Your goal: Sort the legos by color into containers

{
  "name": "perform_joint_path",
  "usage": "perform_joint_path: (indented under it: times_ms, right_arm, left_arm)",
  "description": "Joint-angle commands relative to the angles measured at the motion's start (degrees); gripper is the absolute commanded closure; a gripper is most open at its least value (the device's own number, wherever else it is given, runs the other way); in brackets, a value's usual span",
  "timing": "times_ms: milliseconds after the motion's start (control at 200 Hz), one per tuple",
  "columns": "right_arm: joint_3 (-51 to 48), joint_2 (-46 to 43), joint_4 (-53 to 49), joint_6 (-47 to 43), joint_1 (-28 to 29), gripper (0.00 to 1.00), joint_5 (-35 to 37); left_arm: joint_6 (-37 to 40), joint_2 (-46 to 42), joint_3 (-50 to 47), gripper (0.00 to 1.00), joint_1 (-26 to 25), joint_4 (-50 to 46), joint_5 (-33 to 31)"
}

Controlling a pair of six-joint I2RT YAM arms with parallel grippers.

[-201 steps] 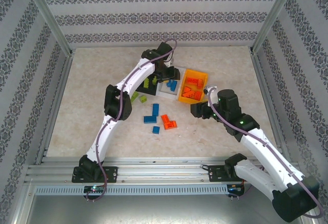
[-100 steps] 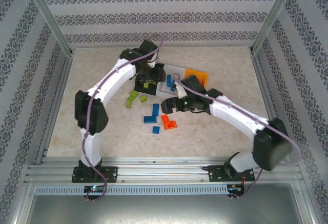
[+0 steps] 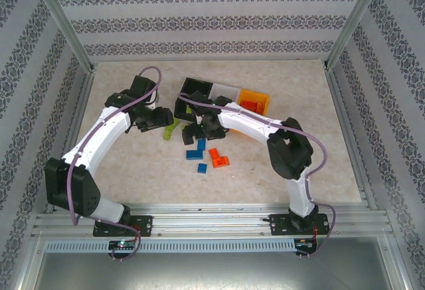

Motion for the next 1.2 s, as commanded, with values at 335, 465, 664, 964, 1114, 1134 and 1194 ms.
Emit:
perform_joint_path:
  times_ms: [335,465,664,964,1114,1134,1194]
  right_arm:
    - [8.73,11.04,-5.86,7.88,0.25,0.31,6.25]
    - [12.20,13.69,-7.50,7.79,0.08,0.42,7.62]
    - [13.55,15.04,-8.03,7.67,-0.40,0.70,7.71]
    - [16.11,9.14,-11.00,4.19,0.04,0.71,10.03]
    - [19.72,2.96,-12.88,1.19,-0.72,0.69,11.75]
    - [20.03,2.28,-13.09,0.95,-1.10,0.69,11.96]
    - [20.34,0.88,-13.30,0.78,-3.07,0.68,11.57]
  left_arm:
    - [3.82,-9.03,-5.17,0.36,4.13,-4.16,-0.82]
    - [4.01,-9.86,-6.07,0.36,4.11,-4.76,-0.64]
    - [4.32,-10.05,-7.12,0.36,4.09,-4.45,-0.50]
    - [4.35,-8.81,-6.51,0.35,4.12,-3.87,0.09]
    - [3.93,-8.00,-6.41,0.35,4.10,-3.45,0.61]
    - [3.78,-7.89,-6.47,0.35,4.13,-3.29,0.71]
    - [3.11,-7.61,-6.47,0.35,4.12,-2.94,1.10]
